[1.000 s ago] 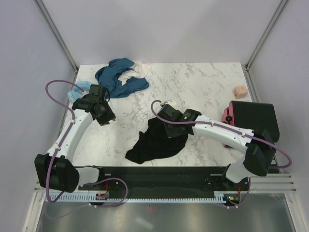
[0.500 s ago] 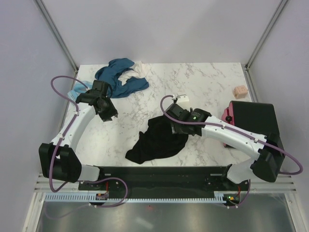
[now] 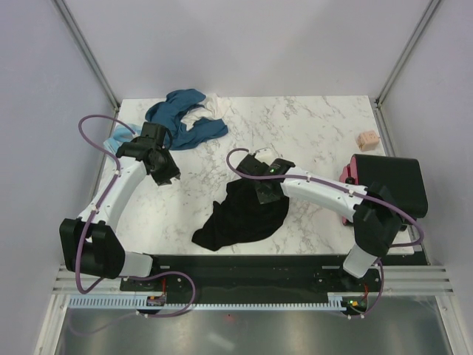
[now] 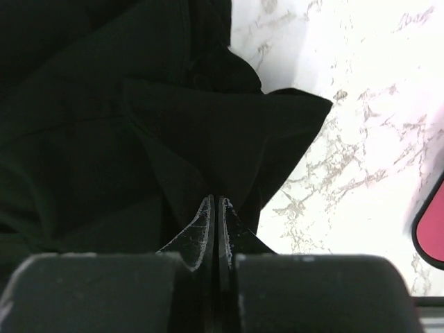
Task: Fold and stack the t-shirts
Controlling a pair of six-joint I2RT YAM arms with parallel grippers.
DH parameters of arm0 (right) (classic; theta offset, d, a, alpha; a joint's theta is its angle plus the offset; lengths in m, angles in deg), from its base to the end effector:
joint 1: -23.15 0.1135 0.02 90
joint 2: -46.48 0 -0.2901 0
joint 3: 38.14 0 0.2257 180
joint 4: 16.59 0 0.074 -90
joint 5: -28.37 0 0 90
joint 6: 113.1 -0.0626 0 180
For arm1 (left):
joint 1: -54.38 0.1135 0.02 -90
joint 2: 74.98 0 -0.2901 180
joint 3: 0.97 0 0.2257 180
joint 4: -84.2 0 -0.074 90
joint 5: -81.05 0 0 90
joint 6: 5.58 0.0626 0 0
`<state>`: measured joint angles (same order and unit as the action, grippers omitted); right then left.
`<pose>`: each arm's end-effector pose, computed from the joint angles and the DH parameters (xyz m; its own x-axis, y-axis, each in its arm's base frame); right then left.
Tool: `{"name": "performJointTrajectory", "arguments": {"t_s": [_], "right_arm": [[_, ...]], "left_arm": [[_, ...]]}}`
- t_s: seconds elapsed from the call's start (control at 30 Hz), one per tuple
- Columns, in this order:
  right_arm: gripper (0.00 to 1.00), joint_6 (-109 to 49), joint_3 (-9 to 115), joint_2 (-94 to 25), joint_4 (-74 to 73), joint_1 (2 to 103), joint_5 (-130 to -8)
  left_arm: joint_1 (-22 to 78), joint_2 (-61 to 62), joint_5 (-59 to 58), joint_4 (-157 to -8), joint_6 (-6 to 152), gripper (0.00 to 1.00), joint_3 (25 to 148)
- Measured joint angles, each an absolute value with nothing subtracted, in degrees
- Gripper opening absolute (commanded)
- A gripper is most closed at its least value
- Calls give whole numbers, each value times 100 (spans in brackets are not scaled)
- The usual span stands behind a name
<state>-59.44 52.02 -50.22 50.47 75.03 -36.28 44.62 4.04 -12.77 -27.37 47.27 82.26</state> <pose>0.2155 0.2312 0.2507 -0.8541 -0.2210 -0.4708 -0.1617 0.9732 -0.1635 0.2463 -0.0381 0.2920 -0.7922 -0.4751 -0.3829 -0.4239 0.8799 -0.2148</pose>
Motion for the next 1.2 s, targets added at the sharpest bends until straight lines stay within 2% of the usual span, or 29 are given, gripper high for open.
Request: {"name": "performJointTrajectory", "arguments": {"t_s": [0.23,0.5,0.77,0.87,1.03,1.2], "right_arm": [[0,-5880,5779,-4635,5075,7503,-3587],[0,-5572,7440,-4231,4959,7505,-3674],[0,-4971,10780,-5232,4828,7748,-4496],[0,-4918,11573,-5451,4699,7824,-4887],[0,-4932,11429,-5230,4555,7868,-5270],[0,-5078,9383,-3973,4369,7999,-4892]], "left_arm": [[4462,402,-1261,-2739,4743,41,8226],[4462,402,-1135,-2781,4743,41,8226],[4462,389,-1124,-2831,4743,41,8283],[4462,359,-1122,-2842,4741,41,8385],[4462,337,-1041,-2910,4741,41,8512],[4462,350,-1001,-2988,4741,41,8516]]}}
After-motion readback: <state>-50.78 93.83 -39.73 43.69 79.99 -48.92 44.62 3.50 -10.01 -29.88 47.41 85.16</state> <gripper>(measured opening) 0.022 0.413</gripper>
